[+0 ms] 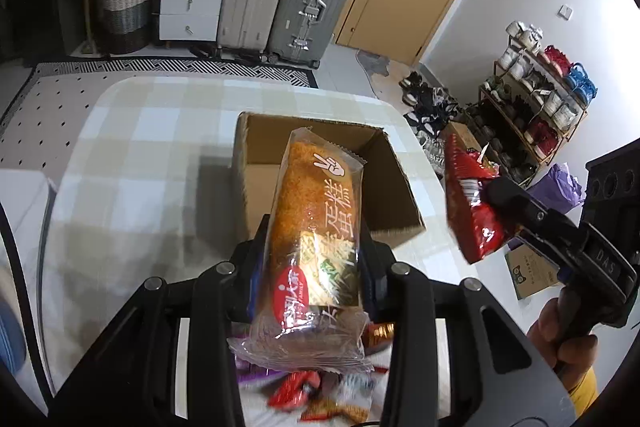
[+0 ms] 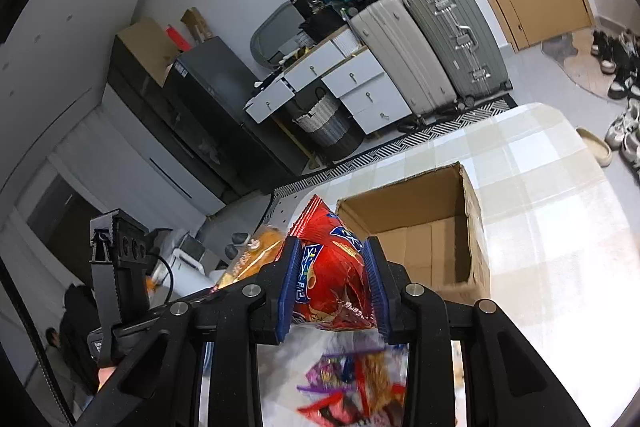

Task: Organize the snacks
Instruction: 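Lift the red bag and cake bun and carry both toward the cardboard box, then open both tools to drop the red bag and cake bun into the box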

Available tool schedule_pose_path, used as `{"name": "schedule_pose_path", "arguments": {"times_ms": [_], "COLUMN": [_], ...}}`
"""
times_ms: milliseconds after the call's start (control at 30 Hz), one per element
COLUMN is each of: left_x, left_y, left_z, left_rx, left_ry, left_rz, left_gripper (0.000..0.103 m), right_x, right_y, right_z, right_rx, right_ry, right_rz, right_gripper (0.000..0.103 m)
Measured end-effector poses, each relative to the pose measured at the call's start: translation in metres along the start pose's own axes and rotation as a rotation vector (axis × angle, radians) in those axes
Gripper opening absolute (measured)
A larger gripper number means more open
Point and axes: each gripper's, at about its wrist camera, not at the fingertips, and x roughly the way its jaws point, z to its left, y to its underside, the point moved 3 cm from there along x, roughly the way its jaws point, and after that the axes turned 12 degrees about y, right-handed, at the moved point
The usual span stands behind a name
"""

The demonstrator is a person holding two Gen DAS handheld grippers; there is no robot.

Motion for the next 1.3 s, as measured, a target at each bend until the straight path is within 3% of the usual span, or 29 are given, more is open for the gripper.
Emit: {"name": "schedule_pose_path", "arguments": {"times_ms": [267, 767, 1300], "left_x": [0.072, 0.176, 0.199], "left_y": [-0.044, -0.052, -0.040], "left_z": [0.018, 0.059, 0.067], "left_rx": [-0.025, -0.044, -0.044], "left_ry": [0.008, -0.001, -0.006], "left_rz": [0.057, 0.158, 0.196], "left_gripper": [0.033, 0.033, 0.034], "right_x": [0.063, 0.131, 0.149], "right_y": [-0.024, -0.026, -0.012], "right_z": [-0.023, -0.041, -0.040], "right_rx": [0.045, 0.003, -0.064], "right_ry": [0.032, 0.106, 0.195], "right_rz": [0.067, 0.133, 0.161], "right_gripper": [0.032, 0.032, 0.033]}}
